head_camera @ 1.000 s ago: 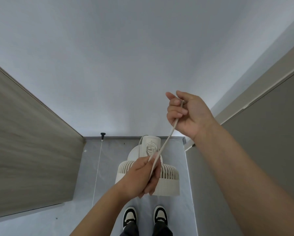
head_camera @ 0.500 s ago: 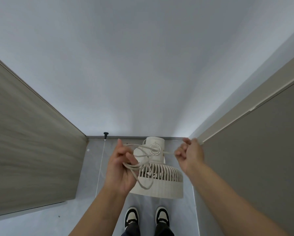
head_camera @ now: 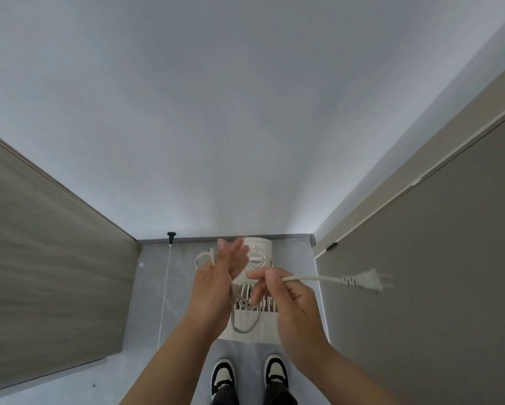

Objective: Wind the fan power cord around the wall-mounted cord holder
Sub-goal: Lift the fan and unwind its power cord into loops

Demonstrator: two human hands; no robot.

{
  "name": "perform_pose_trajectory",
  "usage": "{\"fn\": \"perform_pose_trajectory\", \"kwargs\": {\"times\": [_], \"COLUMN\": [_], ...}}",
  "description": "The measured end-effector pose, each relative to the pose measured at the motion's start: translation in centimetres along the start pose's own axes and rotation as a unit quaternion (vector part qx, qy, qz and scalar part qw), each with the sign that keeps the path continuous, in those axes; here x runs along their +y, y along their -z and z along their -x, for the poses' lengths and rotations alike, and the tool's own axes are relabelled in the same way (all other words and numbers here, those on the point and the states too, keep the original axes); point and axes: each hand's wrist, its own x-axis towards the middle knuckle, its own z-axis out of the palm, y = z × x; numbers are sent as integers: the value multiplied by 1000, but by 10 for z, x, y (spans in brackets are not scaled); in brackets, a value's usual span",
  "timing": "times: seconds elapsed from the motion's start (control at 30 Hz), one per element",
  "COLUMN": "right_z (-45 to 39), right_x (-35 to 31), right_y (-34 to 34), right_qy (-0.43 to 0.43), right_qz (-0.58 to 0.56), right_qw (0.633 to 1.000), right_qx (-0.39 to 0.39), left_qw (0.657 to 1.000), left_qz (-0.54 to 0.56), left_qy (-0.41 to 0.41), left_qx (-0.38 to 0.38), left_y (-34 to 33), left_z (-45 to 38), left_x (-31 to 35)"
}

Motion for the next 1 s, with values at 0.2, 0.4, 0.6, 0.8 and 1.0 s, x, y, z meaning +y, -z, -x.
{"fn": "perform_pose_trajectory", "kwargs": {"times": [0.2,0.4,0.6,0.8,1.0], "right_z": [-24,-77,-100,-68,-28], "right_x": [-34,-77,-36,2,24], "right_y": [-12,1,22,32,30], "right_qy": [83,-66,-204,-212,-239], "right_qz": [136,229,-86,-258,-191], "right_qw": [987,970,974,925,937], "right_qx": [-6,-51,46,180,170], "left_qw": [968,950,946,951,953], "left_qz": [-233,-175,32,254,281], "left_qy": [-37,69,35,103,112], "left_qx": [-88,-250,-319,-143,-1], "left_y": [-13,-14,1,4,3], "left_z": [18,34,26,9,-10], "left_x": [1,1,-6,-6,-23]}}
